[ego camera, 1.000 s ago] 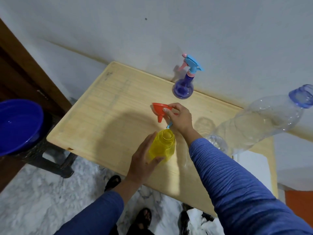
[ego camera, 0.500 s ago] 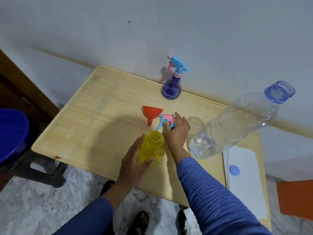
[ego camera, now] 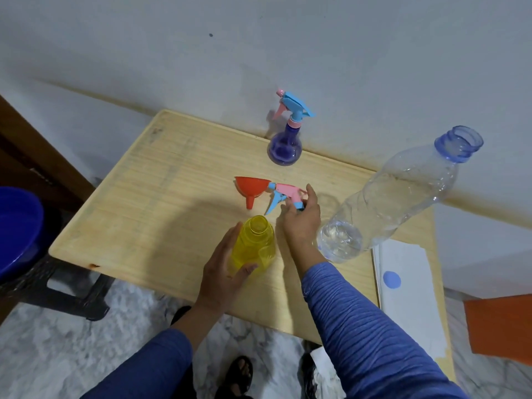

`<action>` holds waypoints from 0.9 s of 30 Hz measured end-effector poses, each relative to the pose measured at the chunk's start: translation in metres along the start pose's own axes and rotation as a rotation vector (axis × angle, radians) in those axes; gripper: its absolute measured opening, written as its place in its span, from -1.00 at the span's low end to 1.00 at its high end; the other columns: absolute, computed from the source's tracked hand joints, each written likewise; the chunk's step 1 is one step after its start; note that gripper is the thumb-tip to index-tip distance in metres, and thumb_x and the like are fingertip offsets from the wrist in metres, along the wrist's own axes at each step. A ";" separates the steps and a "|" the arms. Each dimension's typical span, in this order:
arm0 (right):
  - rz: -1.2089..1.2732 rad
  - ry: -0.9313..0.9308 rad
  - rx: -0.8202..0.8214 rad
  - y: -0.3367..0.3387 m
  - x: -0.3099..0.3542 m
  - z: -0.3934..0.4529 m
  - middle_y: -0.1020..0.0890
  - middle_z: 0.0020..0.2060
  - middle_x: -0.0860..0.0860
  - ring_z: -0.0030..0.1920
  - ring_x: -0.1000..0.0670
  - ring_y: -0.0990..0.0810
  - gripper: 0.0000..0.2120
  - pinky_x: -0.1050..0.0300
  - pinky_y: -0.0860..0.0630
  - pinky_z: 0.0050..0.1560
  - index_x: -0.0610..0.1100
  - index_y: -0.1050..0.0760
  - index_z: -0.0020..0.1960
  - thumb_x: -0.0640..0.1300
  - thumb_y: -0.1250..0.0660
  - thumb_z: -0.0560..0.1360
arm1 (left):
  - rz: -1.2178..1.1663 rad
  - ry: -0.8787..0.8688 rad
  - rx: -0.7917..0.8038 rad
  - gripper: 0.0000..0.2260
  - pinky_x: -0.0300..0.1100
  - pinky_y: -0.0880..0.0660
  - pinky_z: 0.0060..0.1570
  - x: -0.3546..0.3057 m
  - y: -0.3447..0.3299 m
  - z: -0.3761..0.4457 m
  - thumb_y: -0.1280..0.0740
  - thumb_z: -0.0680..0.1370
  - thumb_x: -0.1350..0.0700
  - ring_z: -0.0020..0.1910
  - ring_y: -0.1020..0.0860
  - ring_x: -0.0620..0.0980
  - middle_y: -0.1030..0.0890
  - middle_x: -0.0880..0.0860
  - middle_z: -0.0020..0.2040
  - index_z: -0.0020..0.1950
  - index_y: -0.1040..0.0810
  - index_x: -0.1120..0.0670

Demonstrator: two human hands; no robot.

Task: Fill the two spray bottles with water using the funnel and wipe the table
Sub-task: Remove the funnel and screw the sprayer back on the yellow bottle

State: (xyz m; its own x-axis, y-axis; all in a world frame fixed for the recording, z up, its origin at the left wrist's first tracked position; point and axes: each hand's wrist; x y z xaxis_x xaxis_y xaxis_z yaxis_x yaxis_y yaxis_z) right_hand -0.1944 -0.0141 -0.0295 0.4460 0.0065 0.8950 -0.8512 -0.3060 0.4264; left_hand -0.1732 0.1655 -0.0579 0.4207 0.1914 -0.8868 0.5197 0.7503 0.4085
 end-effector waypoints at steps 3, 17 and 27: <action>0.115 0.053 -0.020 0.006 0.024 -0.002 -0.52 0.11 -0.11 0.06 -0.01 -0.54 -0.44 0.20 -0.43 0.12 0.06 -0.24 0.44 -0.22 -0.31 0.51 | -0.010 -0.004 0.006 -0.33 -0.53 -0.21 0.25 0.000 0.000 0.000 -0.22 0.41 -0.37 0.36 -0.27 -0.24 -0.30 -0.09 0.40 0.45 -0.09 -0.25; 0.356 0.506 -0.068 0.079 0.168 -0.040 -0.52 0.00 -0.13 -0.12 0.17 -0.49 -0.50 0.28 -0.47 0.07 0.08 -0.39 0.35 -0.22 -0.37 0.45 | -0.047 -0.019 0.031 -0.27 -0.62 -0.18 0.14 -0.011 0.005 0.001 -0.19 0.34 -0.45 0.28 -0.25 -0.40 -0.29 -0.24 0.35 0.42 -0.18 -0.14; 0.512 0.559 -0.088 0.095 0.176 -0.075 -0.49 -0.16 -0.01 -0.16 0.14 -0.48 -0.50 0.24 -0.50 0.03 0.04 -0.39 0.34 -0.26 -0.37 0.45 | -0.082 -0.001 0.032 -0.35 -0.62 -0.15 0.18 -0.010 0.004 -0.001 -0.31 0.34 -0.19 0.29 -0.23 -0.43 -0.25 -0.35 0.33 0.39 -0.15 -0.27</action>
State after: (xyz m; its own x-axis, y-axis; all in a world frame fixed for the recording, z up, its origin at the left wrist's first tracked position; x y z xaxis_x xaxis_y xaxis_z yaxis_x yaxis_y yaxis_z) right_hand -0.2177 0.0298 0.1785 -0.1966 0.3728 0.9068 -0.9434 -0.3240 -0.0713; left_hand -0.1761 0.1672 -0.0477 0.3763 0.1292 -0.9175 0.5762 0.7428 0.3409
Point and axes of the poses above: each hand's wrist, its own z-axis towards the middle knuckle, its own y-axis out of the back of the hand, x = y × z
